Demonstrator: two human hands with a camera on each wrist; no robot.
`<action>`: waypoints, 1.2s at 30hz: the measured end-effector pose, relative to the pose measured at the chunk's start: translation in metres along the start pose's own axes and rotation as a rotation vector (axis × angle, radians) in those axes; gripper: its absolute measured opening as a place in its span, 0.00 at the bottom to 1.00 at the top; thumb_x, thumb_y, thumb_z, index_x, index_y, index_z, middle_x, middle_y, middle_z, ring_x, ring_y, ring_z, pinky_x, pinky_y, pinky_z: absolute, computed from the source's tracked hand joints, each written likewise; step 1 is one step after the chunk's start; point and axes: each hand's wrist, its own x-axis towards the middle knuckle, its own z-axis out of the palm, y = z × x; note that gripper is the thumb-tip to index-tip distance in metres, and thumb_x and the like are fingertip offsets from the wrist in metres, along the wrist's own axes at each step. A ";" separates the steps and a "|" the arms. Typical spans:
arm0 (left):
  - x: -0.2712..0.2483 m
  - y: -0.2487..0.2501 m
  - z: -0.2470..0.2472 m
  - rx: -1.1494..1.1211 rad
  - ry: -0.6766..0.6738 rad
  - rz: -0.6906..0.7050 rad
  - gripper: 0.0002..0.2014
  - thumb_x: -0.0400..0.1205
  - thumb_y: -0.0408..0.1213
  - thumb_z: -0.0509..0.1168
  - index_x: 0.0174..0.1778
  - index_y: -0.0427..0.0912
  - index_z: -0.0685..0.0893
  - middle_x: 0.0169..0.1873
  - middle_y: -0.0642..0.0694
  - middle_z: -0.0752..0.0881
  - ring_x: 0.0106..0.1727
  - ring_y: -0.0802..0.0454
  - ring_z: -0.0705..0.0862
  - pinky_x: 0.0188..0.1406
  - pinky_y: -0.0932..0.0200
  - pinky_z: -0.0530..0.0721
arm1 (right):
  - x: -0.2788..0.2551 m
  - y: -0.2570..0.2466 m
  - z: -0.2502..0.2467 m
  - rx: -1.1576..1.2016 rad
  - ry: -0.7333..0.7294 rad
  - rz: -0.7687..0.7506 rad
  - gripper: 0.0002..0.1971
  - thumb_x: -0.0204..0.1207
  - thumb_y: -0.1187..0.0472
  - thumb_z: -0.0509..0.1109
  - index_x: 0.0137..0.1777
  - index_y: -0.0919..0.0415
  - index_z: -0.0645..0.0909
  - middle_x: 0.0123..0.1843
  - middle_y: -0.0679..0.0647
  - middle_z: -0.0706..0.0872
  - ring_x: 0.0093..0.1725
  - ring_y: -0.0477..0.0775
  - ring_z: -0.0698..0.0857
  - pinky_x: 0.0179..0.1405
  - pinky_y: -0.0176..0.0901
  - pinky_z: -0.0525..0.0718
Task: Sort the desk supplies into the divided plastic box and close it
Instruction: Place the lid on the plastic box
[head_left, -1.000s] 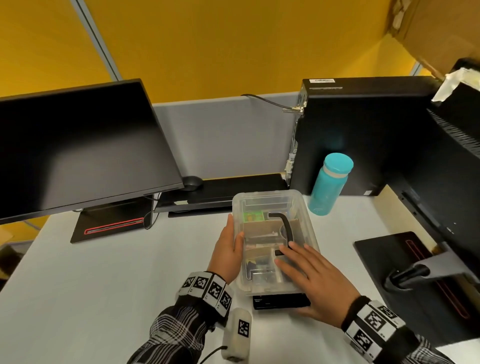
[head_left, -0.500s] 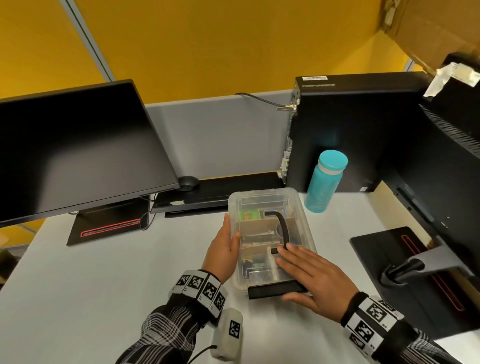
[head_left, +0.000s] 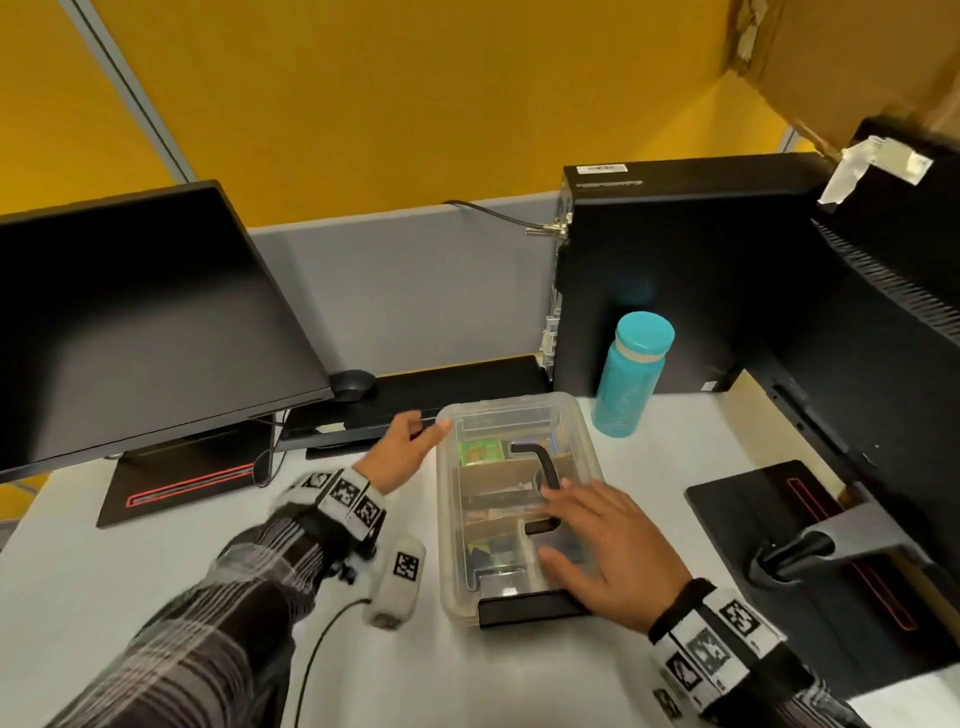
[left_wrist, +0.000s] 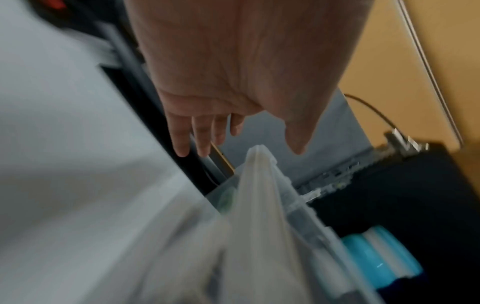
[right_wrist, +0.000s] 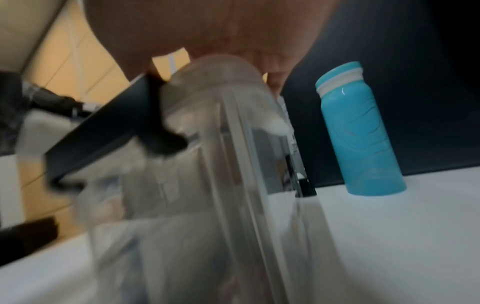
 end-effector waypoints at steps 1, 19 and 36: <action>0.007 0.007 -0.002 0.126 -0.007 0.027 0.36 0.81 0.62 0.56 0.79 0.42 0.62 0.77 0.42 0.70 0.75 0.44 0.71 0.75 0.44 0.70 | 0.007 0.000 -0.001 -0.015 0.002 0.003 0.23 0.76 0.39 0.61 0.66 0.48 0.77 0.66 0.43 0.80 0.68 0.47 0.74 0.69 0.51 0.75; 0.034 0.043 0.017 0.592 -0.156 0.354 0.49 0.64 0.56 0.79 0.78 0.49 0.62 0.71 0.48 0.67 0.72 0.48 0.70 0.73 0.47 0.73 | 0.016 0.003 0.007 -0.072 -0.096 0.067 0.31 0.78 0.41 0.56 0.80 0.50 0.61 0.82 0.44 0.60 0.83 0.45 0.51 0.83 0.48 0.46; 0.025 0.070 0.019 1.103 -0.146 0.314 0.46 0.70 0.60 0.73 0.81 0.60 0.56 0.71 0.40 0.66 0.70 0.37 0.71 0.69 0.44 0.71 | 0.013 -0.005 0.004 -0.166 -0.165 0.044 0.32 0.79 0.37 0.51 0.82 0.48 0.54 0.84 0.43 0.53 0.83 0.44 0.46 0.81 0.45 0.37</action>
